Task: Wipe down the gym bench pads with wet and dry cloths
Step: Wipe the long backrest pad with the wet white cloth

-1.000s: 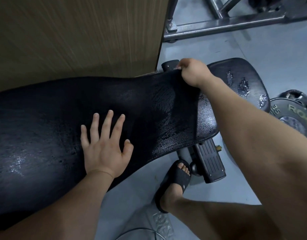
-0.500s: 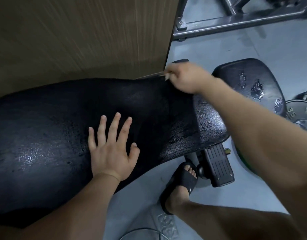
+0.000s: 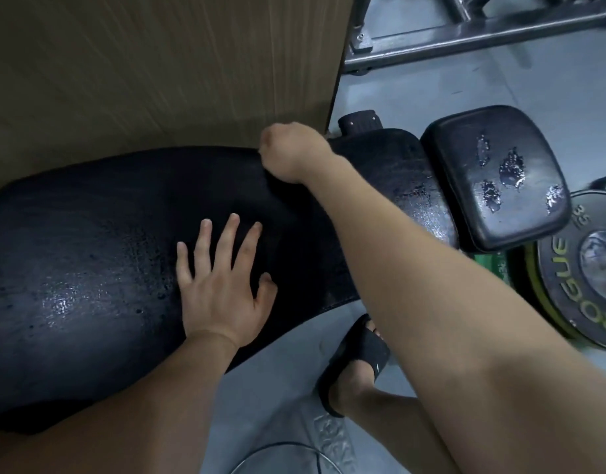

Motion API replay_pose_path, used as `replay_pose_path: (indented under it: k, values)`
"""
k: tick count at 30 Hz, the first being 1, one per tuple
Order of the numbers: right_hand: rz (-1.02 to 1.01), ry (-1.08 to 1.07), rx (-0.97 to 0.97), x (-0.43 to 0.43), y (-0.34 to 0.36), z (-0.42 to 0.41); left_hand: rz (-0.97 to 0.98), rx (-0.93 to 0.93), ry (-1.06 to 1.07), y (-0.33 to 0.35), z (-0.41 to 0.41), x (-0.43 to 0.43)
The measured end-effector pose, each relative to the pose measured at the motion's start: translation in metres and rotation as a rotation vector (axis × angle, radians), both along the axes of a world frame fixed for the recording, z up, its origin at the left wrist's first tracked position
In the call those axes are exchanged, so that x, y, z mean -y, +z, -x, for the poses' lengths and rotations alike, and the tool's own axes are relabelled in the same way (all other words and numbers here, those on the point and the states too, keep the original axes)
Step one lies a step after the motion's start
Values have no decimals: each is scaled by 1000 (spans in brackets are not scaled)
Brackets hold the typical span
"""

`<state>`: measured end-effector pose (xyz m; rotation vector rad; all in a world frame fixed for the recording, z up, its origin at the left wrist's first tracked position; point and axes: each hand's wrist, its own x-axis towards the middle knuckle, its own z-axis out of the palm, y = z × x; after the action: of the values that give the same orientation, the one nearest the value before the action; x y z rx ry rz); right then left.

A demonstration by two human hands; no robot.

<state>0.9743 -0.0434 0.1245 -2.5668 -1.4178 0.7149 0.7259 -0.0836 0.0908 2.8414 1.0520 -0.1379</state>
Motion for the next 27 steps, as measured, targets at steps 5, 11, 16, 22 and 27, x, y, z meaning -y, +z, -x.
replay_pose_path:
  k: [5, 11, 16, 22, 27]
  values:
    - [-229, 76, 42, 45, -2, -3, -1, 24, 11, -1, 0, 1]
    - [-187, -255, 229, 114, -16, -78, -3, 30, 7, -2, 0, 1]
    - [-488, -220, 233, 96, -19, -3, -1, 40, 11, -1, 0, 2]
    - [-416, -67, 332, 133, -31, 5, 1, 63, 13, -2, 1, 2]
    - [-351, -587, 254, 160, -14, -47, -8, 69, 6, -4, 1, 2]
